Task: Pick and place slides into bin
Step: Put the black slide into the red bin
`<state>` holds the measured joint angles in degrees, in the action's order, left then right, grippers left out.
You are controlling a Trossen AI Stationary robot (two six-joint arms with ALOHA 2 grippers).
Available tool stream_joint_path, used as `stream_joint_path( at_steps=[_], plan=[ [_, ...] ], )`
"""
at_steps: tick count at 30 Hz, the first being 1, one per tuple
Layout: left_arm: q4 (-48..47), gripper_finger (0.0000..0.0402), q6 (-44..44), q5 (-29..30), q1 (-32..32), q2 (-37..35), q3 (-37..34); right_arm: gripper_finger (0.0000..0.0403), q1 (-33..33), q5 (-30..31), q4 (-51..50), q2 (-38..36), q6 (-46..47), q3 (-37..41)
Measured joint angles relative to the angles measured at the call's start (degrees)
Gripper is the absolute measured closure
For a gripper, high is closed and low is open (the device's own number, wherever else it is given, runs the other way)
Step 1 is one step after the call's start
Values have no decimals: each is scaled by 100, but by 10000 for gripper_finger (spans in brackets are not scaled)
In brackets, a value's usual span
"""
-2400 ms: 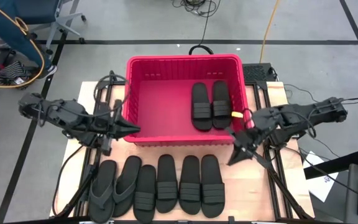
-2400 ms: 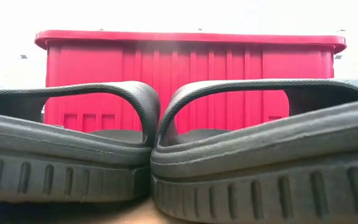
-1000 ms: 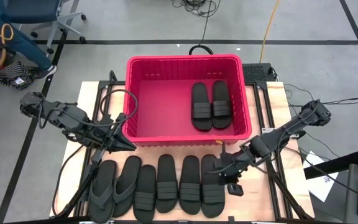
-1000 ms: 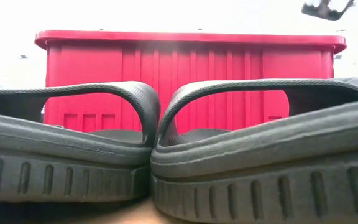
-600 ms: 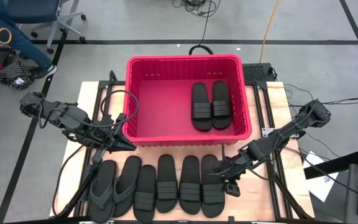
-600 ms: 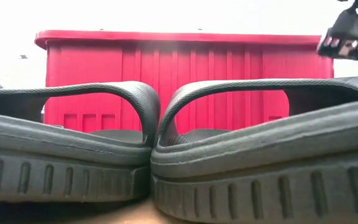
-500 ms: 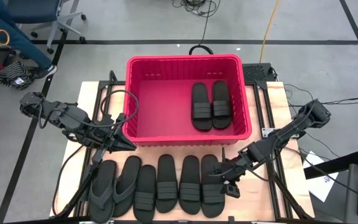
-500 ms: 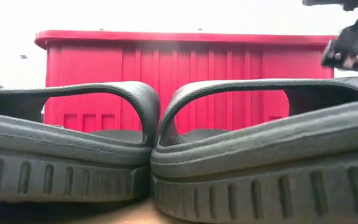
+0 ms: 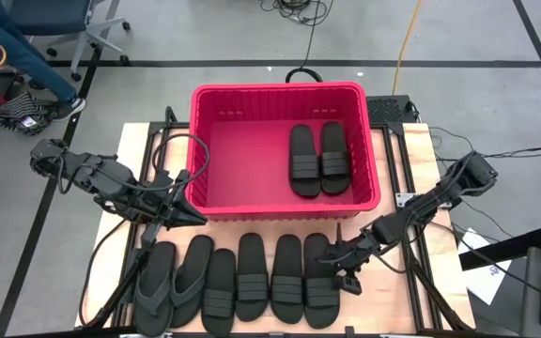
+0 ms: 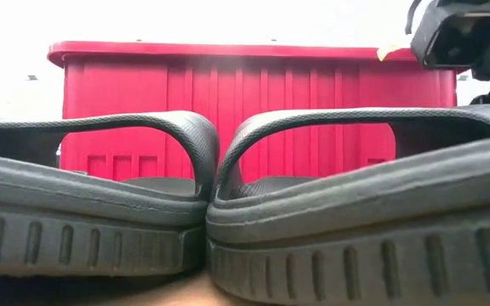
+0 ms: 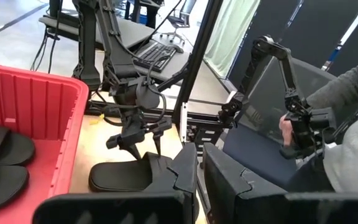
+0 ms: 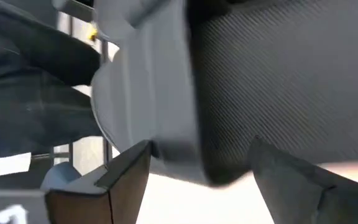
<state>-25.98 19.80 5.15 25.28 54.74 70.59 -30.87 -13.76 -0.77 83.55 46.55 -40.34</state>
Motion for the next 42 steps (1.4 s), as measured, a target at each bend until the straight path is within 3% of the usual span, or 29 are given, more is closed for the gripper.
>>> stream_joint_path(
  at_steps=[8, 12, 16, 18, 23, 30, 36, 42],
  plan=[
    [2, 376, 54, 95, -2, 0, 0, 194, -31, -161, 1308, 564, -525, 0],
    [2, 376, 69, 96, 0, 0, 0, 264, -74, -562, 1507, 873, -435, -7],
    [2, 376, 26, 96, 0, 0, 0, 363, -102, -847, 1720, 975, -346, -4],
    [0, 376, 15, 94, 0, 0, 0, 389, -125, -938, 1651, 846, -260, 1],
    [0, 376, -15, 92, 0, -2, 0, 392, -105, -865, 1345, 413, -61, -216],
    [-12, 376, -73, 89, 0, 0, 0, 395, -116, -1034, -236, 41, -243, -847],
    [-123, 376, -62, 85, 0, -2, 0, 396, -144, -1505, -363, -183, -352, -1050],
    [-255, 376, -58, -112, -1, 0, 0, 398, -155, -1347, -587, -223, -246, -1772]
  ],
)
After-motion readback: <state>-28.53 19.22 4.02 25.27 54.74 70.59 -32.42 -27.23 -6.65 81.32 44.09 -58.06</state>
